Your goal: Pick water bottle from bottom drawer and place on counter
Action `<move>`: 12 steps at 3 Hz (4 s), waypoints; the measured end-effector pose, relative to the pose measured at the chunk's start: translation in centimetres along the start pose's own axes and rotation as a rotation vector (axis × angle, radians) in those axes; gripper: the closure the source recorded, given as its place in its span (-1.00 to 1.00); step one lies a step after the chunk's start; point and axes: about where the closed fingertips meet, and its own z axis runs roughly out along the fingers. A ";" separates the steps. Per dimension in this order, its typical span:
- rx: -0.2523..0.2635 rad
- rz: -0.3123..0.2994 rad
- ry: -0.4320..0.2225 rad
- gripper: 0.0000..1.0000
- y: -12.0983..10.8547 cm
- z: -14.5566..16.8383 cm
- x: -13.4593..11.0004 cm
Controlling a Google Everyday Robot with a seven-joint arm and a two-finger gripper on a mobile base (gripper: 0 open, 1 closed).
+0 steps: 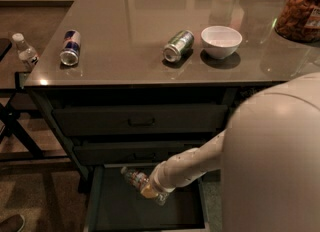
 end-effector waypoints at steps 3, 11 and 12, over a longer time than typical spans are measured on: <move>0.120 -0.063 -0.073 1.00 -0.1 -8.4 -5.3; 0.365 -0.225 -0.239 1.00 -1.1 -29.1 -17.4; 0.389 -0.238 -0.269 1.00 -1.9 -31.2 -20.0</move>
Offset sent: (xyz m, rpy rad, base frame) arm -0.0037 -0.0024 0.0456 -0.0201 -0.0525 -0.0102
